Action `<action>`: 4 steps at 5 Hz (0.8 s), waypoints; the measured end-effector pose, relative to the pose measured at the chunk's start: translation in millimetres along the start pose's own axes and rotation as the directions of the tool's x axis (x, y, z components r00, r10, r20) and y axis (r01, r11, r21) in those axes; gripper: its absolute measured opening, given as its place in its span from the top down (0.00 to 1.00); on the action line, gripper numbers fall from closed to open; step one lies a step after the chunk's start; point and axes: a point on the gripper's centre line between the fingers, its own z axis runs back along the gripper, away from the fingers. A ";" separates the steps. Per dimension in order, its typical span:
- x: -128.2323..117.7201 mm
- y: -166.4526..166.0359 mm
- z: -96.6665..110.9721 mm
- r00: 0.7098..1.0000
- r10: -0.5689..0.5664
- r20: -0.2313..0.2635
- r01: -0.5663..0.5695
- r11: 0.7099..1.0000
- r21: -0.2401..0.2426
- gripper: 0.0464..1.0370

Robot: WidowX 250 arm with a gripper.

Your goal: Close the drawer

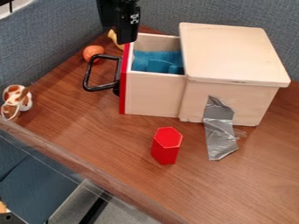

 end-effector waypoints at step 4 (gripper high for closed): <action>-73.6 55.9 -17.2 0.969 -0.244 -0.035 0.243 0.970 -0.028 0.04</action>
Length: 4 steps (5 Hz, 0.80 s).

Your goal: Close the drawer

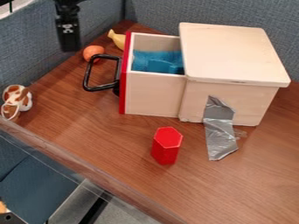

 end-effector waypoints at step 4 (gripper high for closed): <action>-8.5 -5.9 -57.2 0.996 -0.087 -0.016 0.088 0.991 0.101 0.04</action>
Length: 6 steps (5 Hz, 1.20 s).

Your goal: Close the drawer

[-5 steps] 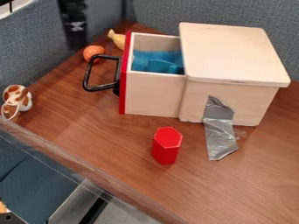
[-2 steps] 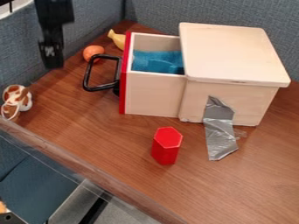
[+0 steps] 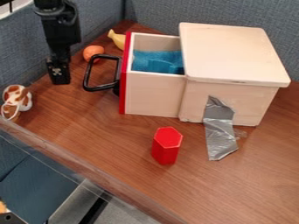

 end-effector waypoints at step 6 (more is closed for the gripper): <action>8.9 6.4 -44.3 0.997 0.051 -0.062 -0.055 0.996 -0.073 0.04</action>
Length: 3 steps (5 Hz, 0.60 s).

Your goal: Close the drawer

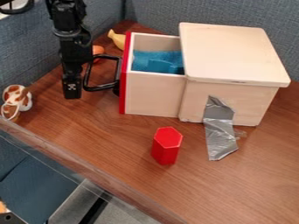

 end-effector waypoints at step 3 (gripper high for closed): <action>27.8 -8.3 -0.3 0.999 -0.051 0.016 0.051 0.999 0.011 0.04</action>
